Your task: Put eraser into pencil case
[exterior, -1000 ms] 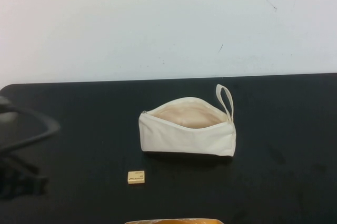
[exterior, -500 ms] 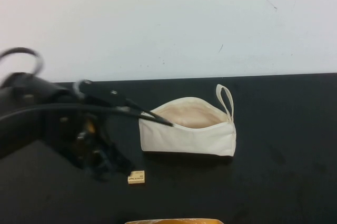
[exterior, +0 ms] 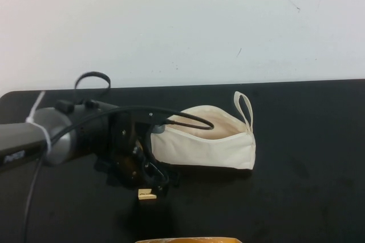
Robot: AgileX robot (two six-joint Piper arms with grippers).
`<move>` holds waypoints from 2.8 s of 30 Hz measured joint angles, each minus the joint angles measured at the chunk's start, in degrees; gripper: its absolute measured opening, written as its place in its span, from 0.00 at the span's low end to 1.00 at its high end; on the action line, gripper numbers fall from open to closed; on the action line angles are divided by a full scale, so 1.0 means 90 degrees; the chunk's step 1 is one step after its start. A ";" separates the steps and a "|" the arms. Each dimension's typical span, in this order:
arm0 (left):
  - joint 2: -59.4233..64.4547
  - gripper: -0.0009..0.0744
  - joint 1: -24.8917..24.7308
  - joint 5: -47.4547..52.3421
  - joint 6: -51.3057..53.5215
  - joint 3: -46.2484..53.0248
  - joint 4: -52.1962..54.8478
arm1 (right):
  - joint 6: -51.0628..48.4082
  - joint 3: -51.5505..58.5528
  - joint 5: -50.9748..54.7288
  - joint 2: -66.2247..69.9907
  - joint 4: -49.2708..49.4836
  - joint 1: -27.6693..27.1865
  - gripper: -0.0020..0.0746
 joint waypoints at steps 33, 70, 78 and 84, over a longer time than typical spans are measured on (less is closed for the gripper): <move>-0.1368 0.40 0.0000 -0.0391 0.0317 -0.0243 0.0107 | 0.0000 0.0000 0.0000 0.0000 0.0000 0.0000 0.03; -0.0928 0.17 -0.0511 -0.1080 0.1020 -0.1261 0.0672 | 0.0000 0.0000 0.0000 0.0000 0.0000 0.0000 0.03; -0.3170 0.02 -0.0511 -0.1203 0.0970 0.0314 0.0855 | 0.0000 0.0000 0.0000 0.0000 0.0000 0.0000 0.03; -0.4821 0.01 -0.0511 -0.1341 0.0797 0.1564 0.0855 | 0.0000 0.0000 0.0000 0.0000 0.0000 0.0000 0.03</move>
